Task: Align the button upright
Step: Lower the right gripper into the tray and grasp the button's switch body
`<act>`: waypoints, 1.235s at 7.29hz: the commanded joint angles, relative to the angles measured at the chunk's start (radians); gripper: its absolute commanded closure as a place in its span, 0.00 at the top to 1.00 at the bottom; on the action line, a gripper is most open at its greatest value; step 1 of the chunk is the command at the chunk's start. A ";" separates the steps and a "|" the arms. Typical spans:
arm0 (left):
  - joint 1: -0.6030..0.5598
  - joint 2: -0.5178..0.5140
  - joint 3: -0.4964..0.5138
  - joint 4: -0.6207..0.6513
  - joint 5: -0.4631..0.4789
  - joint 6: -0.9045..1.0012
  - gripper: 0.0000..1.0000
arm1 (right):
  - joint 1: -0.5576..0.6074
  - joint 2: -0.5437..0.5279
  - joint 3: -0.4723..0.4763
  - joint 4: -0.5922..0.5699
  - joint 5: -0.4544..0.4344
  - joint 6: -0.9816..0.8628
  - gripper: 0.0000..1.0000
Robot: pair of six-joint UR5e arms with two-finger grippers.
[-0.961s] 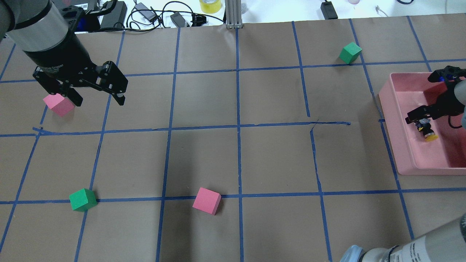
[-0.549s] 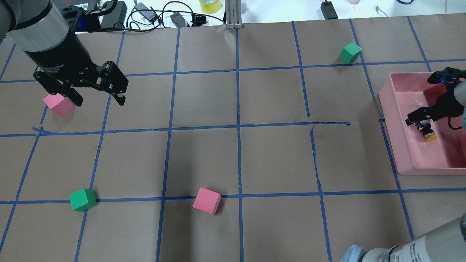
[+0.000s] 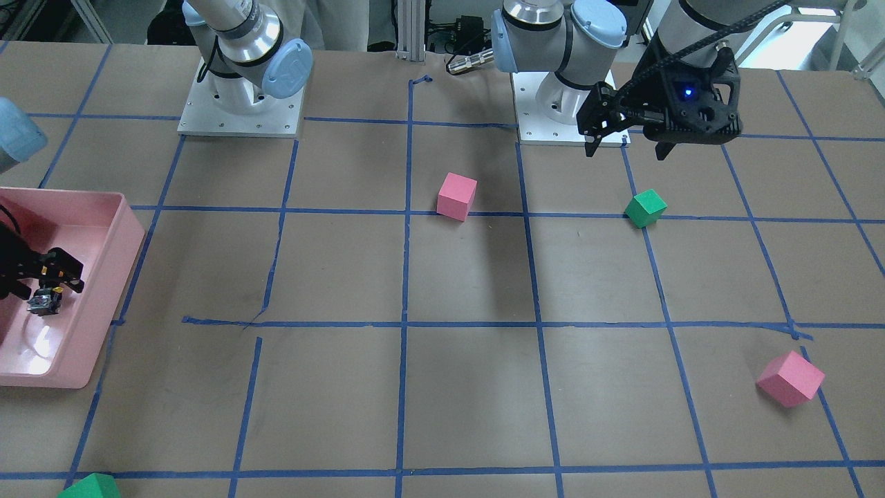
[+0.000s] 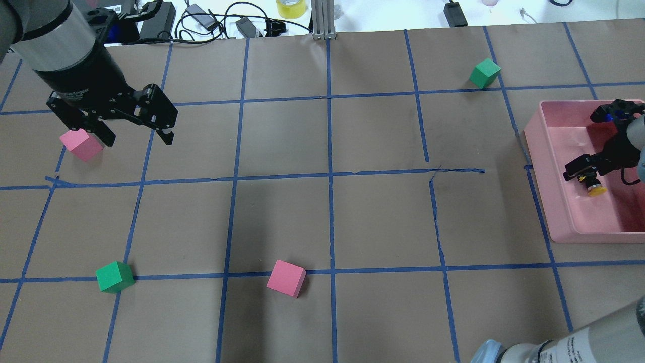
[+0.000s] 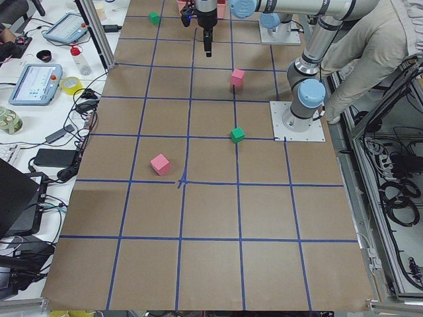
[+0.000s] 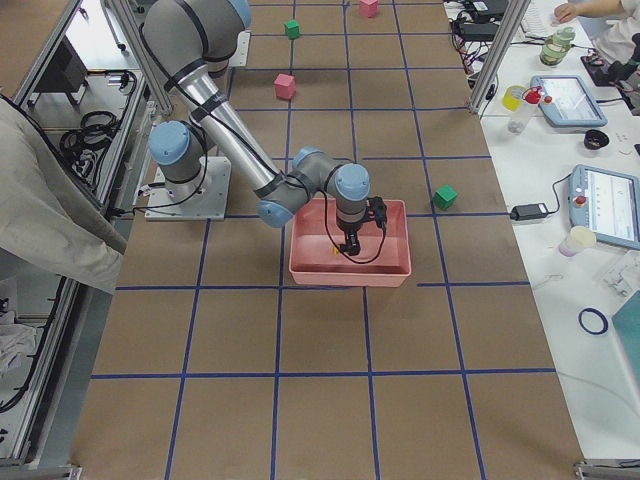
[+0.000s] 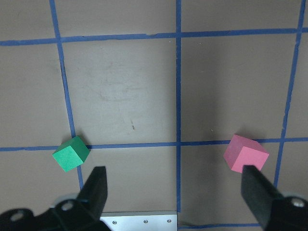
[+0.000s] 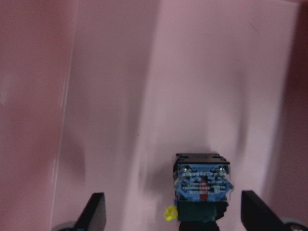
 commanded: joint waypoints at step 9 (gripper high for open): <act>-0.001 0.001 -0.007 -0.004 0.003 0.005 1.00 | 0.017 -0.047 -0.160 0.201 -0.004 0.084 0.00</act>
